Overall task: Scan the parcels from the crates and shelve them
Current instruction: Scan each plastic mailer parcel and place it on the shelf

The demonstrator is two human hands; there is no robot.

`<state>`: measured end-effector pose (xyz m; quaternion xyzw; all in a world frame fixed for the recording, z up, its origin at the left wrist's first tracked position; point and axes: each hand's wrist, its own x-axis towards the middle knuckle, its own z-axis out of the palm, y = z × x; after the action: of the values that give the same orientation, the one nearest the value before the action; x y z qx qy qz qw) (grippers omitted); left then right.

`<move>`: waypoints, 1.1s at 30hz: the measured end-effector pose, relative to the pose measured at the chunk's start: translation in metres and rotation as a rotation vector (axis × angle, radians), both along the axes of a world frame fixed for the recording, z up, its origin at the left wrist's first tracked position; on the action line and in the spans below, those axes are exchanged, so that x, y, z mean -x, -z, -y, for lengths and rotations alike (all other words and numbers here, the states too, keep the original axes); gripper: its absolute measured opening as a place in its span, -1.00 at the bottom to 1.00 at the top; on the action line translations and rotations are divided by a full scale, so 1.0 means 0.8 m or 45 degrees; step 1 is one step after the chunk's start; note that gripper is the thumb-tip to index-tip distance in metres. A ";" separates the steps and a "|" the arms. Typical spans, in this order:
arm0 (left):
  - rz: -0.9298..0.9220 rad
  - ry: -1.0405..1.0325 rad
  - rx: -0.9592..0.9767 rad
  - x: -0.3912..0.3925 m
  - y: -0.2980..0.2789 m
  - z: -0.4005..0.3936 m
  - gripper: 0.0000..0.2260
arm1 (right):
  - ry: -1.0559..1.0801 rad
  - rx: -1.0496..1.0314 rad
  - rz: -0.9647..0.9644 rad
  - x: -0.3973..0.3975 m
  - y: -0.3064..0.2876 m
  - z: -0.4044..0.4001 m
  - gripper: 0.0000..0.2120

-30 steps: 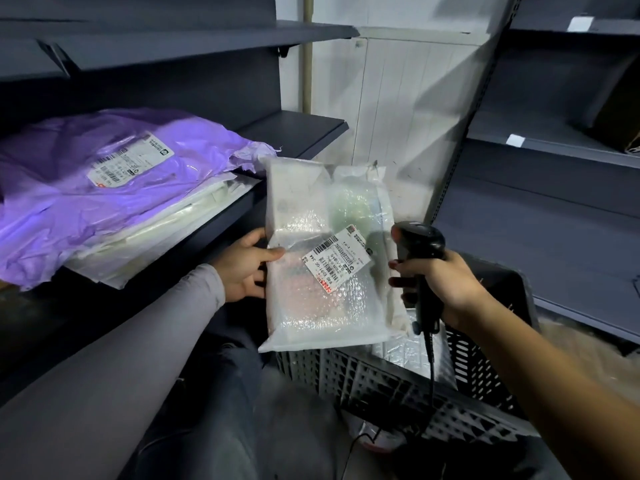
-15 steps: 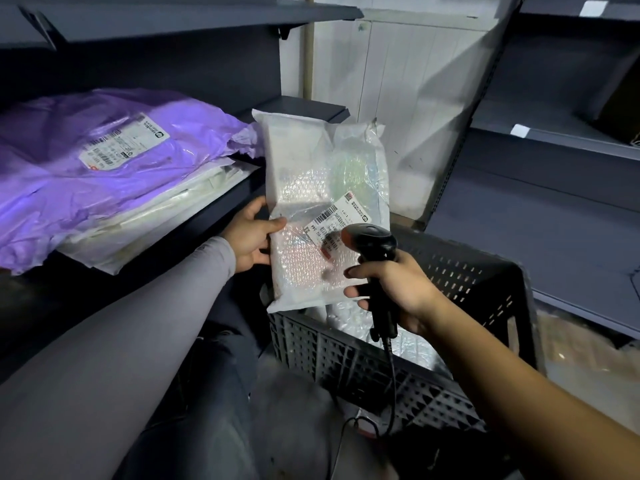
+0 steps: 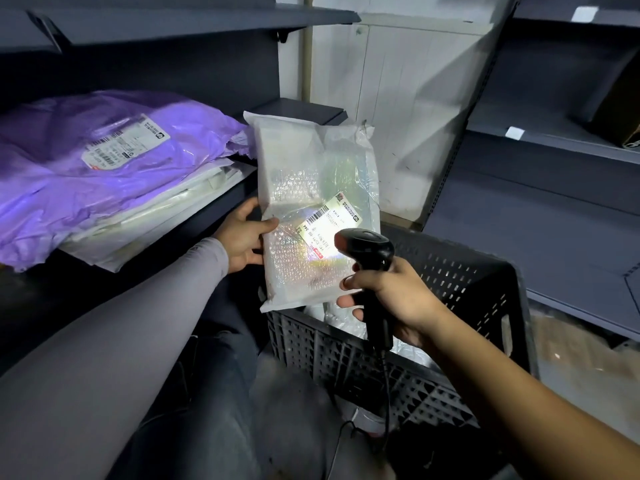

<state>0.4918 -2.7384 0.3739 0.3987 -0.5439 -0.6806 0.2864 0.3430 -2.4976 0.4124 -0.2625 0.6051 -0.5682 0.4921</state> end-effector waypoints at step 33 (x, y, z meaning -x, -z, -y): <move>0.155 0.271 0.043 -0.064 -0.059 -0.002 -0.60 | 0.417 0.129 0.099 0.130 -0.003 0.036 -0.58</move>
<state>0.5433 -2.7365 0.4211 0.3744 -0.6110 -0.6723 0.1859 0.2389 -2.5265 0.4150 -0.1626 0.5908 -0.6802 0.4023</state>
